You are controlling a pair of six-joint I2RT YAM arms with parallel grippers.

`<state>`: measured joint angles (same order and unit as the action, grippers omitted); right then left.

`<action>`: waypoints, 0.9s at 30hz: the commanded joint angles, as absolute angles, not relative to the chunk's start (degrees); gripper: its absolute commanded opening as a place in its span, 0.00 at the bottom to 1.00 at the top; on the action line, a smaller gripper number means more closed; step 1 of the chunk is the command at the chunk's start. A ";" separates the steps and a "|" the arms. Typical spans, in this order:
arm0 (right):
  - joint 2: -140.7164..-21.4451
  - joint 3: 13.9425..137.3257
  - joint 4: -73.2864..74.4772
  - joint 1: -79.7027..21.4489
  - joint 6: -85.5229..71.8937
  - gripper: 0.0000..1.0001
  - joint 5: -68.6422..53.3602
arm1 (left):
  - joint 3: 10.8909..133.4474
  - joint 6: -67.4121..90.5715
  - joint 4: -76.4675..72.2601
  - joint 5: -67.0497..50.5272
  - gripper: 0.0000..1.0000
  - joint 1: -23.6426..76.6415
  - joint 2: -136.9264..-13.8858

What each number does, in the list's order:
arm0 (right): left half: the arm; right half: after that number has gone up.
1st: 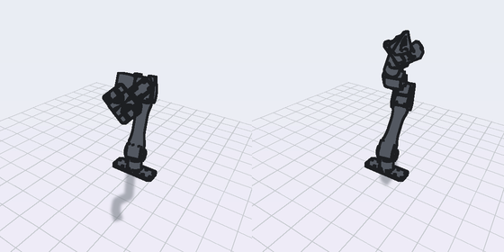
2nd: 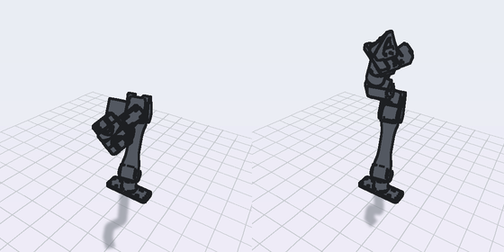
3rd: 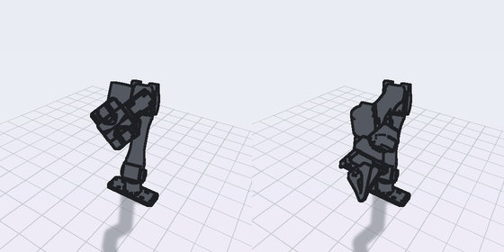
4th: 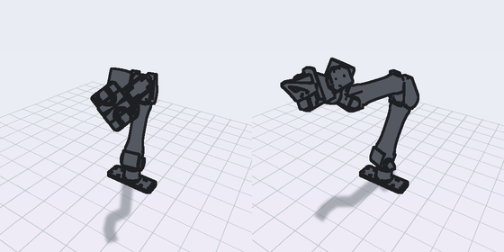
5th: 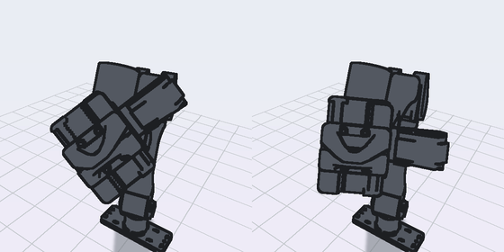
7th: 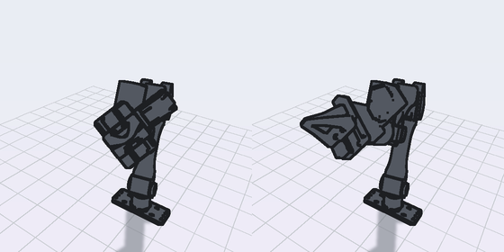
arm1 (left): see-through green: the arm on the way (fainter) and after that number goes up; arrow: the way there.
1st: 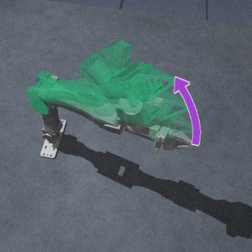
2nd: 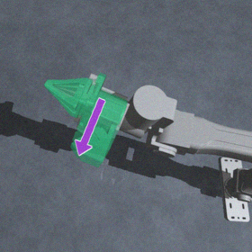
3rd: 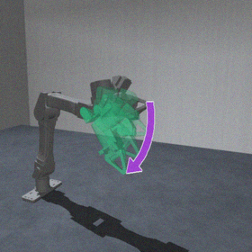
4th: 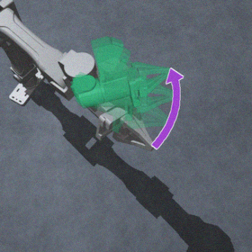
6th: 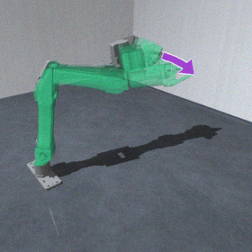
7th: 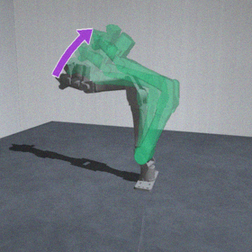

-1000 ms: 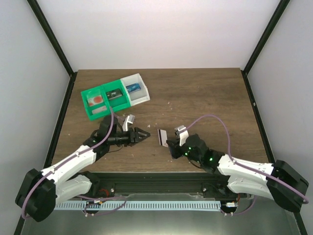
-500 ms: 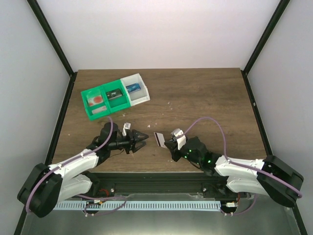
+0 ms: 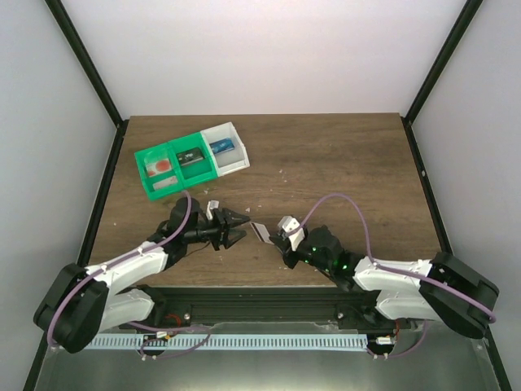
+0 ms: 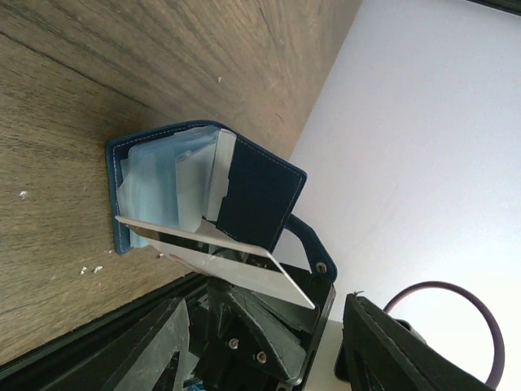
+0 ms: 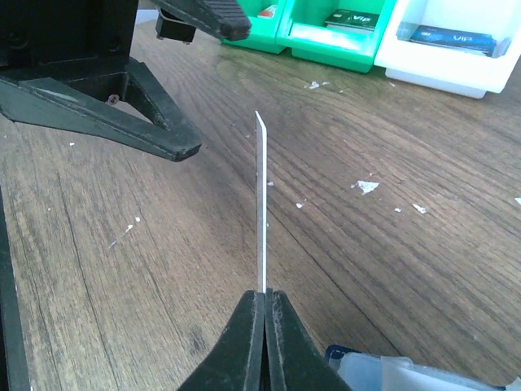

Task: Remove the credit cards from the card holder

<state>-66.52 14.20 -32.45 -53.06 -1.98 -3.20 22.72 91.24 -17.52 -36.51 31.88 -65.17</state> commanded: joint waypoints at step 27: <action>-69.55 16.16 -36.43 -56.05 6.24 0.01 -1.25 | 26.96 98.20 -17.36 -35.08 0.08 36.53 -72.47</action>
<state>-69.21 14.22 -33.95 -55.37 5.28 -2.33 26.46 97.30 -17.91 -35.55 36.23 -72.27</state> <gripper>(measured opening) 0.010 0.142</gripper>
